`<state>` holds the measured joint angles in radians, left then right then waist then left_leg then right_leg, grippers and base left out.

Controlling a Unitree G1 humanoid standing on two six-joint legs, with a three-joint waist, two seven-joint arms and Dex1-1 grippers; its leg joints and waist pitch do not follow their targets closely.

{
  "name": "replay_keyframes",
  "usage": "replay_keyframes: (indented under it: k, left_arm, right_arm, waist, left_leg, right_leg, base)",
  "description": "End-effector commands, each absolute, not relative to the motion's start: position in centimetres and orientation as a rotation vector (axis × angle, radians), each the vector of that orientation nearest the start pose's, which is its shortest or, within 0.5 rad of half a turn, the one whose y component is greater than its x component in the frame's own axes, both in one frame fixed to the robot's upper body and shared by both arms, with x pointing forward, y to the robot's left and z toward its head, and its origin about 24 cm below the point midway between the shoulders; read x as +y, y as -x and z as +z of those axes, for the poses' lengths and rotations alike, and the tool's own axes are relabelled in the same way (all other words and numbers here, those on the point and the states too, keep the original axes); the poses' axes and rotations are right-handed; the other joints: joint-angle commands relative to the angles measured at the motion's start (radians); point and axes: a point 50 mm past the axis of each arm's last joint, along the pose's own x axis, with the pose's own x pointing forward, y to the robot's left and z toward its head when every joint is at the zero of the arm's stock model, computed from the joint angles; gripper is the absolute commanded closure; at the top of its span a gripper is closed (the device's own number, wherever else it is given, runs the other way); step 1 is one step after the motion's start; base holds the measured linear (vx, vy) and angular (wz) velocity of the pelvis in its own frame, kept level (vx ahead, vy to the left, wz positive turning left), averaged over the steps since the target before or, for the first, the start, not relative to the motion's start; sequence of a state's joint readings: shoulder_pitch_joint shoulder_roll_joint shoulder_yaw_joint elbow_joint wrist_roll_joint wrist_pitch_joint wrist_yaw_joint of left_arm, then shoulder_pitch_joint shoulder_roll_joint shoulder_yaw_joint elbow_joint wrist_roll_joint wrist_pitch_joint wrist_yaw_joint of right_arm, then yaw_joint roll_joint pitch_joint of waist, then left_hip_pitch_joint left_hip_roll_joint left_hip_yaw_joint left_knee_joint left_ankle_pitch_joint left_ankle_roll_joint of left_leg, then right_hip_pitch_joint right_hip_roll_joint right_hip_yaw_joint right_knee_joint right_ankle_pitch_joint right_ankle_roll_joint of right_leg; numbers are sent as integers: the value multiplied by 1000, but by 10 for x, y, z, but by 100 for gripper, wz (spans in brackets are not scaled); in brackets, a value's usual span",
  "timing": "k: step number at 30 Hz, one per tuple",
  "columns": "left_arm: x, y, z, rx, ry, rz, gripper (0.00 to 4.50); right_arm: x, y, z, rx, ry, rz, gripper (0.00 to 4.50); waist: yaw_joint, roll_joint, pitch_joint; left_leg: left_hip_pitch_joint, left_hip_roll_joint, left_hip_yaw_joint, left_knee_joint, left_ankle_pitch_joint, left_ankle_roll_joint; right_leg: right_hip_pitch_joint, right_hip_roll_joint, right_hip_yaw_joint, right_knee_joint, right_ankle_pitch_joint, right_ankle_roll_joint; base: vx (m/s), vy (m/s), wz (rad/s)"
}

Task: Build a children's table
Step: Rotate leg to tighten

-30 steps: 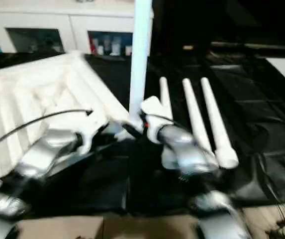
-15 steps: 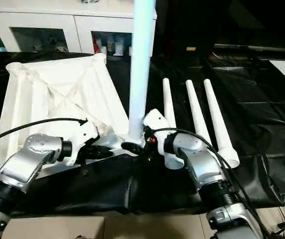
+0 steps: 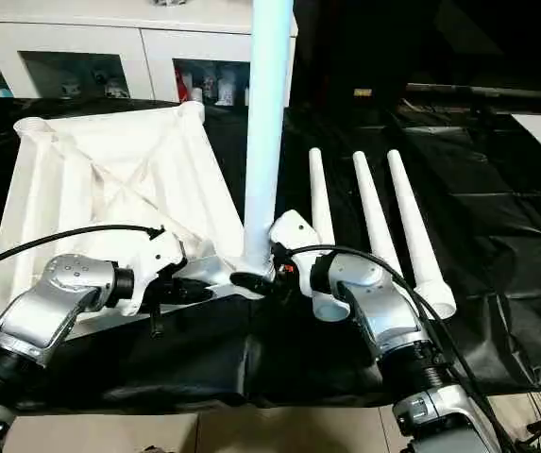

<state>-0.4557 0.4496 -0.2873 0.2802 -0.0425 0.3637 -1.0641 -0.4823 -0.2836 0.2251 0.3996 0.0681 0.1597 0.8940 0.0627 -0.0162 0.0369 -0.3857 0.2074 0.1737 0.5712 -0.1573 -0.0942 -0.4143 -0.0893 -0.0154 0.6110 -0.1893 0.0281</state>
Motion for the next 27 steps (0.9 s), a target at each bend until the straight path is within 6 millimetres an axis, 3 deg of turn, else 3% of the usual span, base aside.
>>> replay_keyframes:
  k: [1,3,6,8,19,27]
  left_arm:
    - [136,-292,55,501,-334,-1238,450]
    - [136,-292,54,502,-334,-1239,450]
    - [136,-292,54,505,-333,-1242,450]
    - [137,-292,54,508,-333,-1244,450]
    - [137,-290,54,517,-325,-1252,450]
    - [136,-291,54,516,-322,-1251,450]
  right_arm:
    - [-113,-313,60,246,267,1082,112]
    - [-113,-313,59,248,267,1082,146]
    - [-113,-313,58,254,266,1084,153]
    - [-113,-313,57,256,262,1085,181]
    - [-110,-311,51,302,160,1070,188]
    - [-108,-309,43,365,144,1051,188]
  waist:
    - [0,1,-63]
    - [0,1,-62]
    - [1,2,-63]
    - [0,2,-63]
    - [-1,2,-64]
    - [-2,5,-62]
  left_leg:
    - [18,5,11,-53,-170,55]
    - [18,5,11,-53,-172,56]
    - [18,5,10,-52,-174,55]
    - [18,5,11,-52,-176,56]
    - [19,4,11,-50,-176,58]
    - [22,6,8,-54,-214,34]
  right_leg:
    - [55,-17,13,-51,13,-249]
    - [55,-17,13,-52,6,-248]
    - [55,-17,13,-51,1,-248]
    - [55,-17,13,-52,2,-249]
    - [56,-16,12,-50,5,-255]
    - [54,-17,12,-53,-36,-248]
  base:
    - [0,0,0]
    - [0,0,0]
    - [0,0,0]
    - [0,0,0]
    - [0,0,0]
    - [0,0,0]
